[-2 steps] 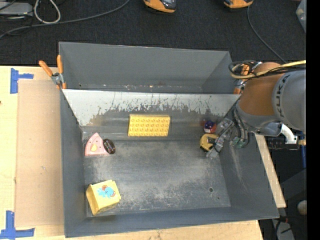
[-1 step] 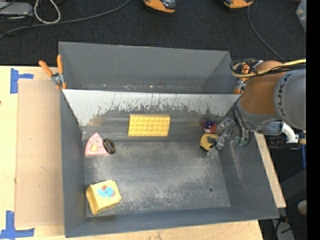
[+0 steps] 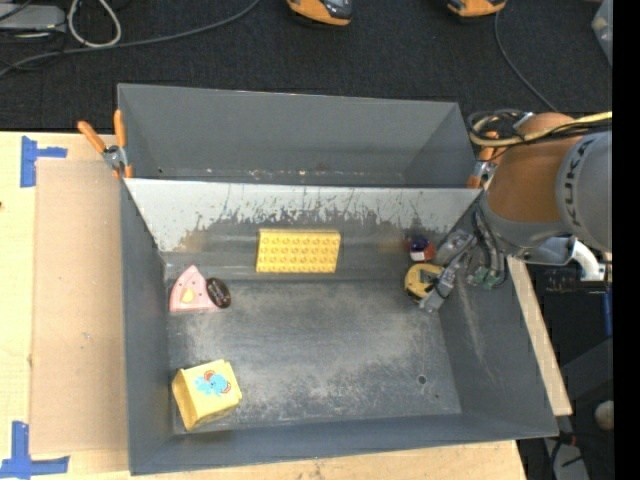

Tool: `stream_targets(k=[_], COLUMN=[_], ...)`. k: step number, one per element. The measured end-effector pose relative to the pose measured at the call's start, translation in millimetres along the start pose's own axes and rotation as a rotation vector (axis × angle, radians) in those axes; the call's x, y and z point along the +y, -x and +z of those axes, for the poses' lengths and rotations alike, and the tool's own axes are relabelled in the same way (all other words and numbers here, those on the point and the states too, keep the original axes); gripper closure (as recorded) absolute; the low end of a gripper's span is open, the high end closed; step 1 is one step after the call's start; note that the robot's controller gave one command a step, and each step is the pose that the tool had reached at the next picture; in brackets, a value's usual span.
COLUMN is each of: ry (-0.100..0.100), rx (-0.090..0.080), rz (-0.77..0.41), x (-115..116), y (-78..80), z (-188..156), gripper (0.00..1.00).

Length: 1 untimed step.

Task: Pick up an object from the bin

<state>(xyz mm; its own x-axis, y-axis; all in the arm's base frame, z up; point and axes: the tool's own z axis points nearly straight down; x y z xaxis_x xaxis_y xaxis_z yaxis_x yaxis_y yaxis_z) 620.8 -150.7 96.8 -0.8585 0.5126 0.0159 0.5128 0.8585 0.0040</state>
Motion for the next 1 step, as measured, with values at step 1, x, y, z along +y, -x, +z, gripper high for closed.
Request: stream_targets(k=[1], ry=[-0.001], rx=[0.005], rz=[-0.002], x=[-0.5], y=[-2.0], z=[-42.1], gripper=[1.00])
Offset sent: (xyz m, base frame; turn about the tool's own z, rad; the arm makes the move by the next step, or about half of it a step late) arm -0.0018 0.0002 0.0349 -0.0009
